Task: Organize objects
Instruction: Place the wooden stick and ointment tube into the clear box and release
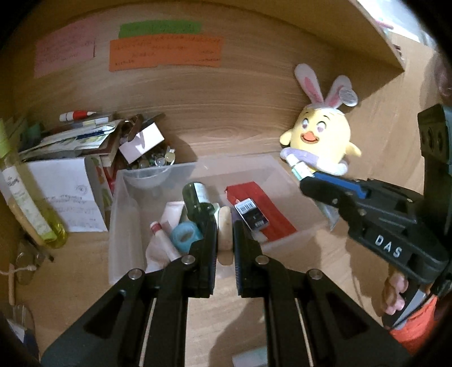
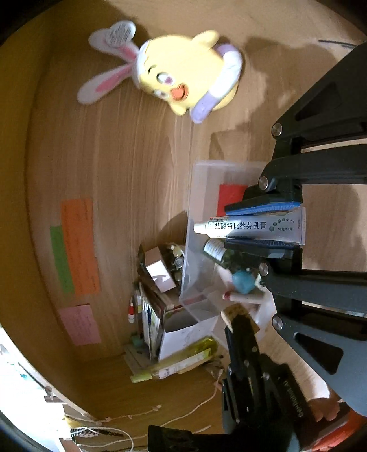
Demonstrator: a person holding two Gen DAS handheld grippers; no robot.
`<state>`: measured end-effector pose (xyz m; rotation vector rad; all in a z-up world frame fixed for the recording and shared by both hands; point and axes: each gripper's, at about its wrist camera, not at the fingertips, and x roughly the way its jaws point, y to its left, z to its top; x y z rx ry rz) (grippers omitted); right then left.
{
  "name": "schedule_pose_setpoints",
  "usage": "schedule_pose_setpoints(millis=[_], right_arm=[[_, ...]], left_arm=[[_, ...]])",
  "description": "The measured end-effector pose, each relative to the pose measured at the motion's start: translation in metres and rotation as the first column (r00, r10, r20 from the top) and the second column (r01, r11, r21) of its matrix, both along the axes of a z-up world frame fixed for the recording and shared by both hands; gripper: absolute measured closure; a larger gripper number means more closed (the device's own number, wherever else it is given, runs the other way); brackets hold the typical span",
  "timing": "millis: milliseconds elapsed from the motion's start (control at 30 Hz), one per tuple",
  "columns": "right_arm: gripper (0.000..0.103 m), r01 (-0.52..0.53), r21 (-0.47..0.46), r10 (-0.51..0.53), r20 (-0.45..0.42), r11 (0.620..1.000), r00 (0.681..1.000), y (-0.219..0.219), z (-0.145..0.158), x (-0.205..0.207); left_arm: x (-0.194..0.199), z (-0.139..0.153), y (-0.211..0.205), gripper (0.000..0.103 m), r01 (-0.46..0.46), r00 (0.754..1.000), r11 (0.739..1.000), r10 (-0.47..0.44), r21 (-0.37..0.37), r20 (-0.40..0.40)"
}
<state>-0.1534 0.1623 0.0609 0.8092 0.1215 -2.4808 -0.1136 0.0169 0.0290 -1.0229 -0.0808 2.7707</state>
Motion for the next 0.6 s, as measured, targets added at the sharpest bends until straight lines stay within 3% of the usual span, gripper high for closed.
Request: schedule_pose_setpoints(millis=[267,600], right_arm=[[0.088,-0.035,0.036,0.03,0.118,0.999,0.993,-0.024,-0.036,-0.036],[0.088,-0.041,0.094,0.024,0.177,0.995,0.984,-0.032,-0.061,-0.046]], left_arm=[[-0.044,-0.029,-0.005,0.093,0.005,0.993,0.998,-0.012,0.062,0.117],[-0.048,-0.037,-0.003,0.09,0.018,0.99,0.999,-0.024,0.05,0.136]])
